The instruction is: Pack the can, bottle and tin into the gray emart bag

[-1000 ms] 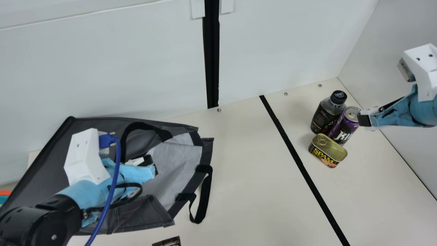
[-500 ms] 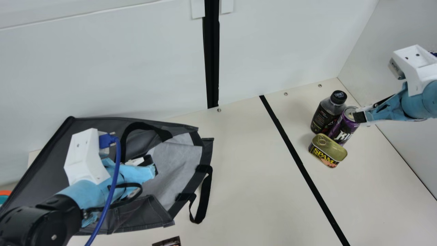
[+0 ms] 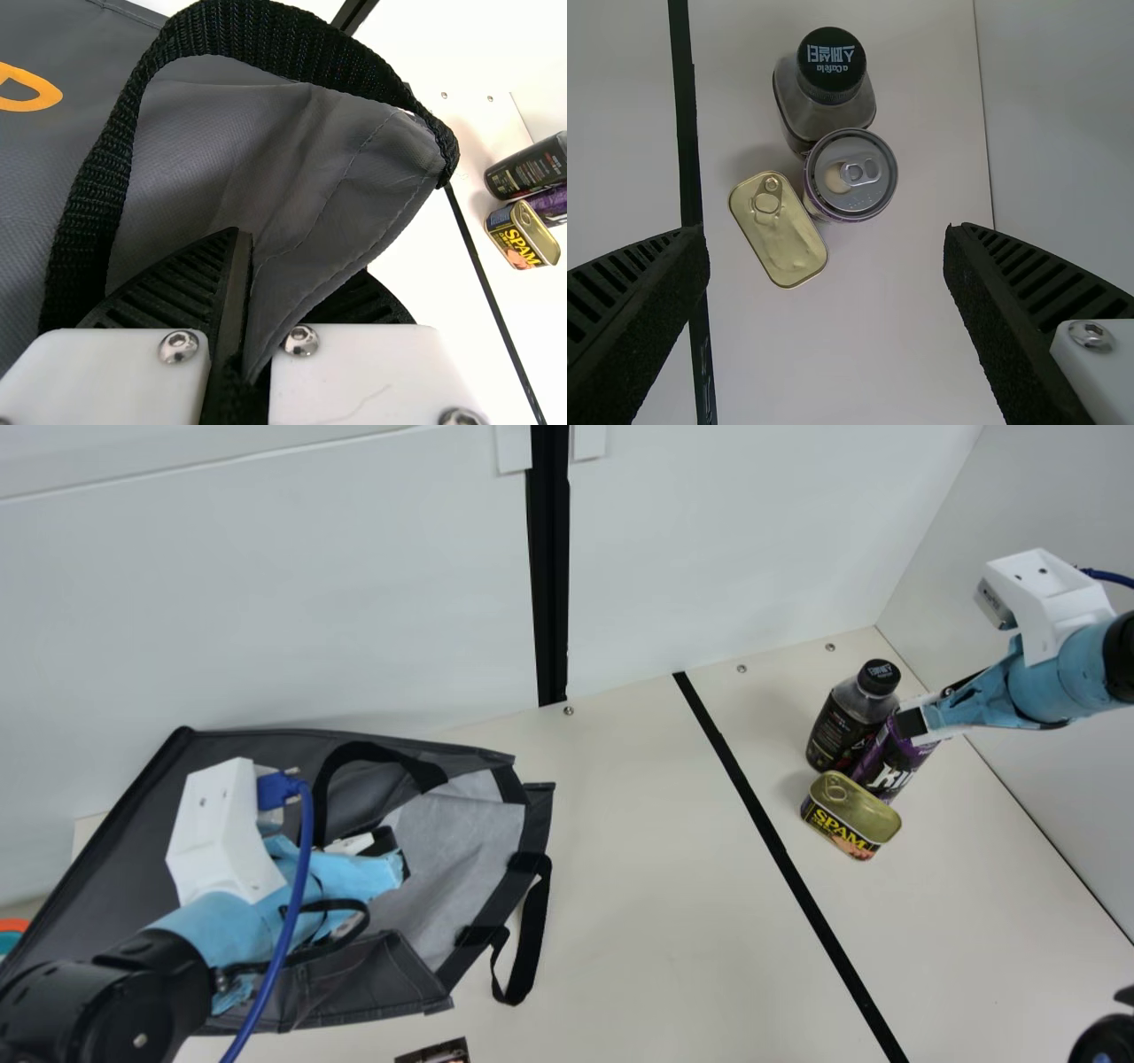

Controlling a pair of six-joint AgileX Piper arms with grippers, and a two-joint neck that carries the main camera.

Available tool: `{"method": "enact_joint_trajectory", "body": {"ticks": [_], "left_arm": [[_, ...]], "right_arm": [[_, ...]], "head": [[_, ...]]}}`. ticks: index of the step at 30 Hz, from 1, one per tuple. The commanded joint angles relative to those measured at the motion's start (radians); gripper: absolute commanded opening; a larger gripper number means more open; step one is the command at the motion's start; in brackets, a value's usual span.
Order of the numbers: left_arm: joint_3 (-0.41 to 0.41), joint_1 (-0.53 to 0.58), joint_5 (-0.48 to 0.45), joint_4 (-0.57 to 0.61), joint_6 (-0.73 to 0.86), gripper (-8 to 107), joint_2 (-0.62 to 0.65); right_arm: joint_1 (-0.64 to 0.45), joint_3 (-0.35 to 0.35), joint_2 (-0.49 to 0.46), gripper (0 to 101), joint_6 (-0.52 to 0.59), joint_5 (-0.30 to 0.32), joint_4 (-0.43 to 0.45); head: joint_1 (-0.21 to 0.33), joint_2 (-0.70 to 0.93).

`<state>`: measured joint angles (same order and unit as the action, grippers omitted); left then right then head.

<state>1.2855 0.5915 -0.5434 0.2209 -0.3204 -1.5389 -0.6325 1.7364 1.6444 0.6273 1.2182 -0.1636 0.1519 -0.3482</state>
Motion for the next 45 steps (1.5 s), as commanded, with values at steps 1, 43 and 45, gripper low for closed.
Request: {"method": "enact_joint_trajectory", "body": {"ticks": [1,43,45], "left_arm": [[0.000,0.000,0.000,0.000,0.000,10,0.000],[0.000,0.000,0.000,0.000,0.000,10,0.000],[0.000,0.000,0.000,0.000,0.000,10,0.000]], "right_arm": [[0.001,0.005,0.012,91,-0.002,0.002,0.004],[0.034,0.165,0.325,91,0.018,-0.008,0.020],[0.037,0.172,0.337,91,0.019,-0.006,0.021]], "head": [[0.023,-0.001],[0.023,-0.001],[0.023,-0.001]]}}
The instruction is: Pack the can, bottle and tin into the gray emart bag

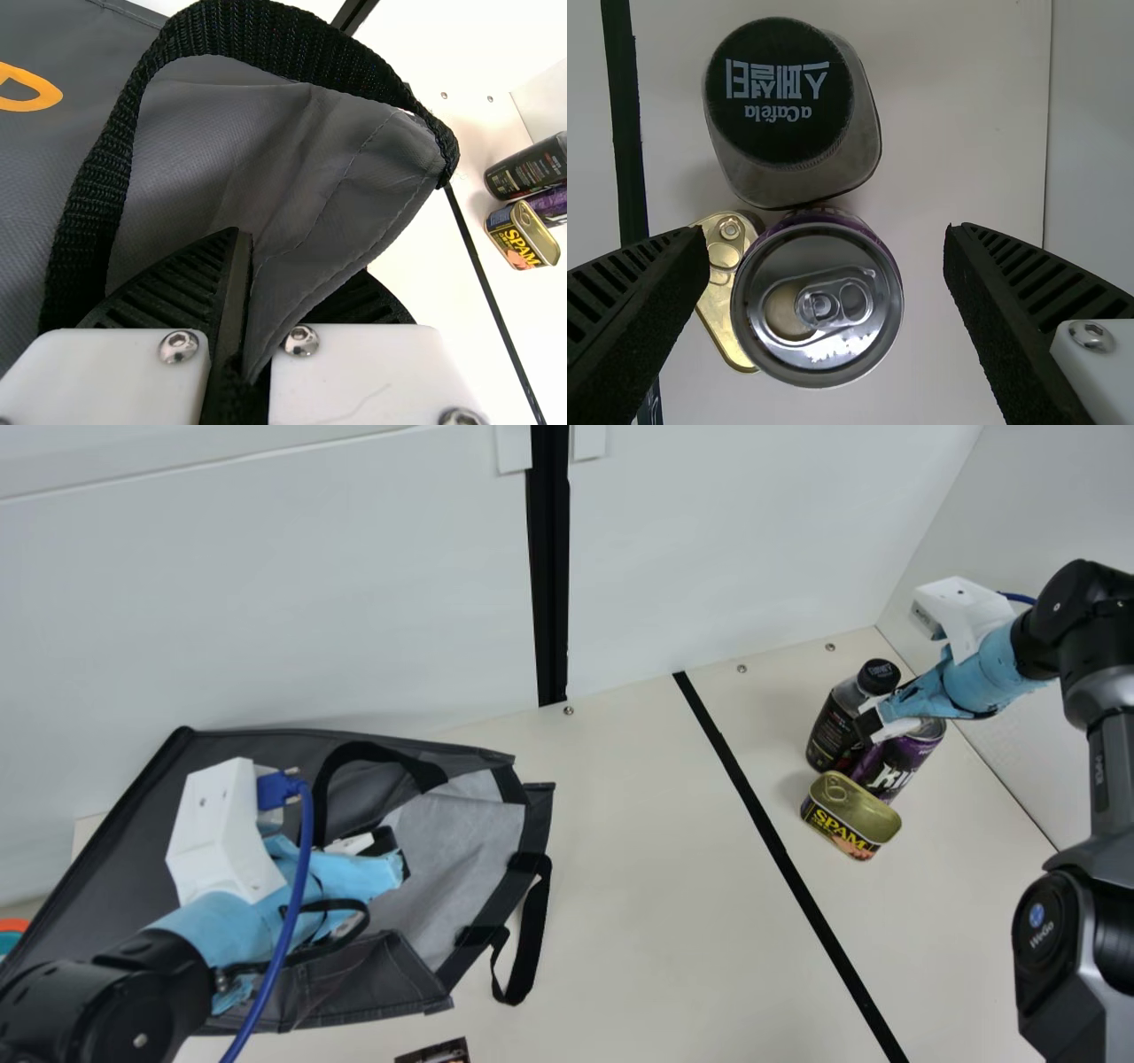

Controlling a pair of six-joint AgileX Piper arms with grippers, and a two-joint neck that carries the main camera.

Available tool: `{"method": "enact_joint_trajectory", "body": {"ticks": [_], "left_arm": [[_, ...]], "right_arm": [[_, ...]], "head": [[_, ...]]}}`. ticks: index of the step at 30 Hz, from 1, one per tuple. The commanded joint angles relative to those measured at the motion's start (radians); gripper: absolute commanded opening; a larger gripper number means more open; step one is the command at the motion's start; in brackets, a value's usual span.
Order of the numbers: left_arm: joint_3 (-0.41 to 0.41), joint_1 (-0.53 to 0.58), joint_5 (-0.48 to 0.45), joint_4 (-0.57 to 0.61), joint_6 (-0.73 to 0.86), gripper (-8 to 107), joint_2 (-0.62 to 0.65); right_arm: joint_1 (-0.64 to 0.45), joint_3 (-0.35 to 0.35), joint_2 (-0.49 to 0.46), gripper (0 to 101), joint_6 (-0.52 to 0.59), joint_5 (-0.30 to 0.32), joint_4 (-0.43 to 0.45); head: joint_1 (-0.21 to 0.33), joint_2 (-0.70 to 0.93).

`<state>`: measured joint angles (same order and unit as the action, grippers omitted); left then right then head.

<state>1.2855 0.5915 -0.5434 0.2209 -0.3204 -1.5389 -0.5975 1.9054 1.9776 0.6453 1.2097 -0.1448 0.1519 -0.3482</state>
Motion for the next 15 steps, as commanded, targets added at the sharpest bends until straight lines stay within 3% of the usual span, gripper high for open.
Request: {"method": "enact_joint_trajectory", "body": {"ticks": [1,8,15], "left_arm": [[0.000,0.000,0.000,0.000,0.000,10,0.000],[0.000,0.000,0.000,0.000,0.000,10,0.000],[0.000,0.000,0.000,0.000,0.000,10,0.000]], "right_arm": [[0.003,0.005,0.009,91,0.001,0.003,0.003],[0.010,0.016,0.037,91,0.002,0.006,0.011],[0.013,0.023,0.053,44,-0.003,0.009,0.026]], "head": [[0.023,-0.001],[0.023,-0.001],[0.023,-0.001]]}}
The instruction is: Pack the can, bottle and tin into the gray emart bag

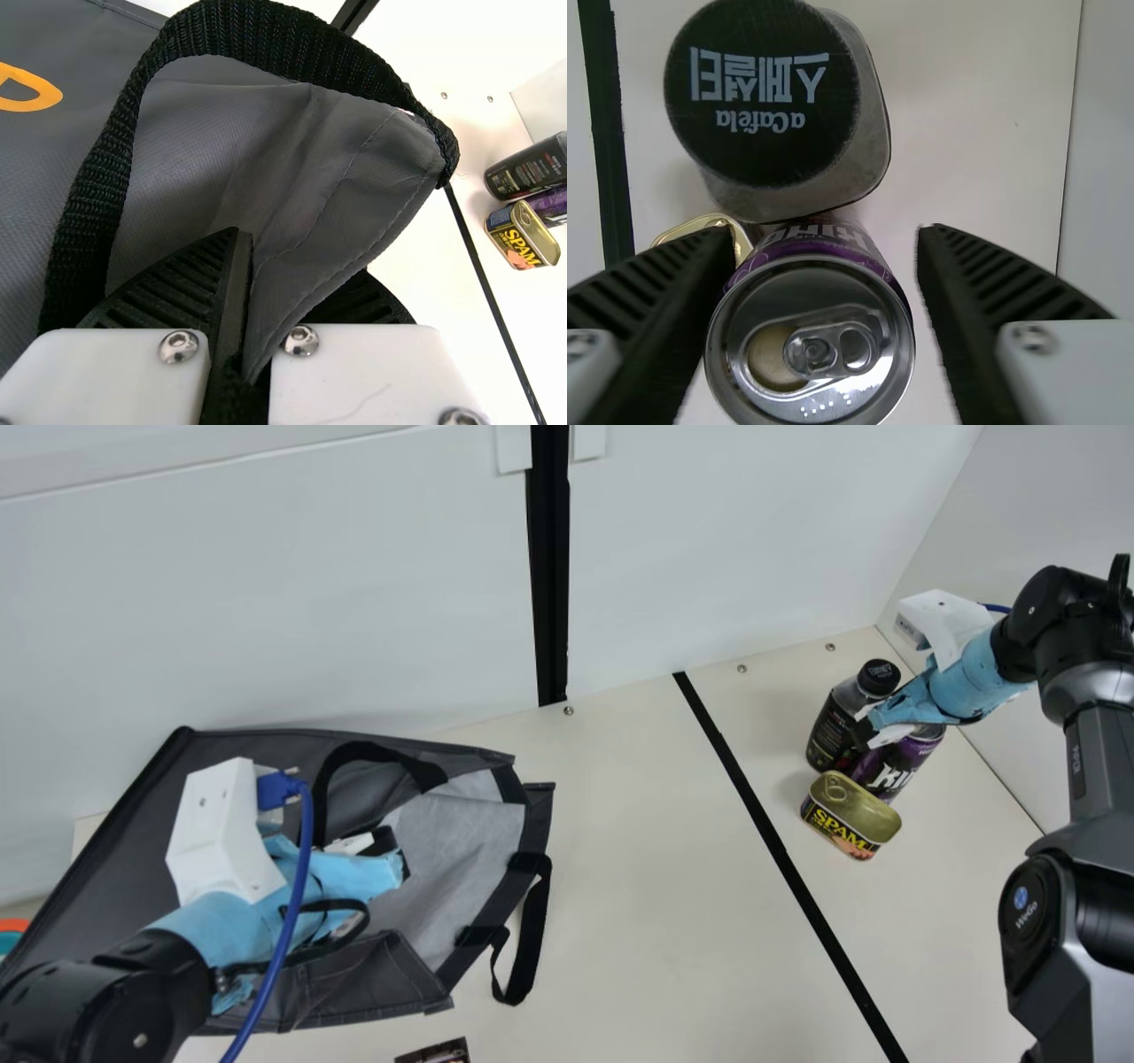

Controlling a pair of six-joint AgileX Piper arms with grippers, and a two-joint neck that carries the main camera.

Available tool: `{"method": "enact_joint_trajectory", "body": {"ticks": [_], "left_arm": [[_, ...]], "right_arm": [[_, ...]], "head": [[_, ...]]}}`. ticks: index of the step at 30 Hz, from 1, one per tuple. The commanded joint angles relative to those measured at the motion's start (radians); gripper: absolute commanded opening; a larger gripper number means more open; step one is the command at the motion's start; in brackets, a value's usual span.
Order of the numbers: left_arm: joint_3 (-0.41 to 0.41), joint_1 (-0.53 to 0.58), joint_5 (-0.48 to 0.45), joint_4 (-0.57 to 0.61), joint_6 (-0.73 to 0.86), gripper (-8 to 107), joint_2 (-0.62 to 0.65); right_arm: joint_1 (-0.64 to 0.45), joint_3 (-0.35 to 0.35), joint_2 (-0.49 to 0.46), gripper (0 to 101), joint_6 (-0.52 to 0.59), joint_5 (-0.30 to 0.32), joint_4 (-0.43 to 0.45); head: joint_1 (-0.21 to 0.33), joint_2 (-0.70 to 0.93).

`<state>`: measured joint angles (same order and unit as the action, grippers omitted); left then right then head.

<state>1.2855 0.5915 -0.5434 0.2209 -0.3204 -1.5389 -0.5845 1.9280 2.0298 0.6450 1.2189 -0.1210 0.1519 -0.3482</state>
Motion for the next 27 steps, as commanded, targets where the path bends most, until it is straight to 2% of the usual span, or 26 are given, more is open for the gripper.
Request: {"method": "enact_joint_trajectory", "body": {"ticks": [1,6,7,27], "left_arm": [[0.000,0.000,0.000,0.000,0.000,10,0.000],[0.000,0.000,0.000,0.000,0.000,10,0.000],[0.000,0.000,0.000,0.000,0.000,10,0.000],[0.000,0.000,0.000,0.000,0.000,10,0.000]], "right_arm": [[0.000,0.001,0.001,37,-0.003,0.001,0.004],[-0.001,0.003,0.001,4,-0.002,0.000,0.003],[-0.001,0.004,0.000,0,-0.003,0.000,0.003],[0.016,0.001,-0.070,0,-0.008,-0.010,0.023]], "head": [[0.023,-0.001],[0.023,-0.001],[0.023,-0.001],[0.023,-0.001]]}}
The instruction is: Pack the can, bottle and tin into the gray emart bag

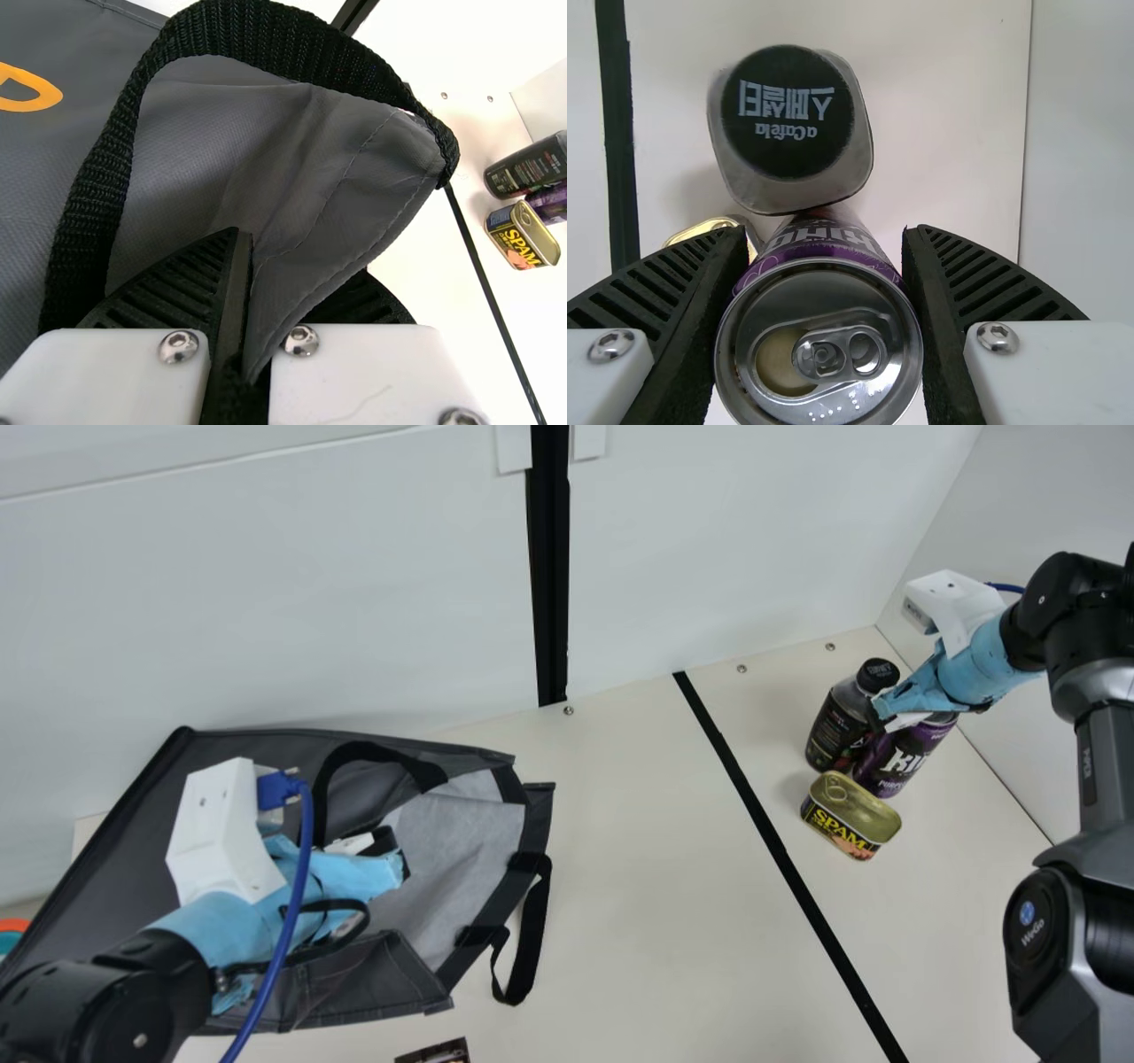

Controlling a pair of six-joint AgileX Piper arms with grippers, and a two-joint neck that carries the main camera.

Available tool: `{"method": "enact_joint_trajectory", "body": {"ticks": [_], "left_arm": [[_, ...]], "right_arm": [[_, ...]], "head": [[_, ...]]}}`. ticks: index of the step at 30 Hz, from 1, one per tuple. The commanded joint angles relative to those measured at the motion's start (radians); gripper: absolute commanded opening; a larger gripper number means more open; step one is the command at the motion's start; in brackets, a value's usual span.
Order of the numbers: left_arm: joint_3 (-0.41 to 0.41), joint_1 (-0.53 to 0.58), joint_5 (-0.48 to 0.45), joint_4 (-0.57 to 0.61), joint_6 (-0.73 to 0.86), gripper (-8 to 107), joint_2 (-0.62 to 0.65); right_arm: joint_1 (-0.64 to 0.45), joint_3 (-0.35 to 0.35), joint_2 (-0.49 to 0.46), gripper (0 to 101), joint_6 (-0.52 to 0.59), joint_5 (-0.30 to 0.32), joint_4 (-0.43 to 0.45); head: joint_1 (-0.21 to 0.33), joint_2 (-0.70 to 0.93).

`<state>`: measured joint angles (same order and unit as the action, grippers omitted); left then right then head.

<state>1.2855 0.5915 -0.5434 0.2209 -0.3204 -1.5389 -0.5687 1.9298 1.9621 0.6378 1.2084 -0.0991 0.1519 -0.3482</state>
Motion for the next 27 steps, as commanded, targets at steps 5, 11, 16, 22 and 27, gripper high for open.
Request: {"method": "enact_joint_trajectory", "body": {"ticks": [5,11,16,22,27], "left_arm": [[0.000,0.000,0.000,0.000,0.000,10,0.000],[0.000,0.000,0.000,0.000,0.000,10,0.000],[0.000,0.000,0.000,0.000,0.000,10,0.000],[0.000,0.000,0.000,0.000,0.000,10,0.000],[0.000,0.000,0.000,0.000,0.000,10,0.000]], "right_arm": [[0.010,-0.015,-0.036,0,-0.005,0.004,0.003],[0.026,-0.039,-0.082,0,-0.012,0.011,0.004],[0.045,-0.067,-0.122,0,-0.022,0.012,0.005],[0.074,-0.109,-0.175,0,-0.035,0.012,0.005],[0.105,-0.148,-0.218,0,-0.048,0.012,0.003]], "head": [[0.023,-0.001],[0.023,-0.001],[0.023,-0.001],[0.023,-0.001],[0.023,-0.001]]}}
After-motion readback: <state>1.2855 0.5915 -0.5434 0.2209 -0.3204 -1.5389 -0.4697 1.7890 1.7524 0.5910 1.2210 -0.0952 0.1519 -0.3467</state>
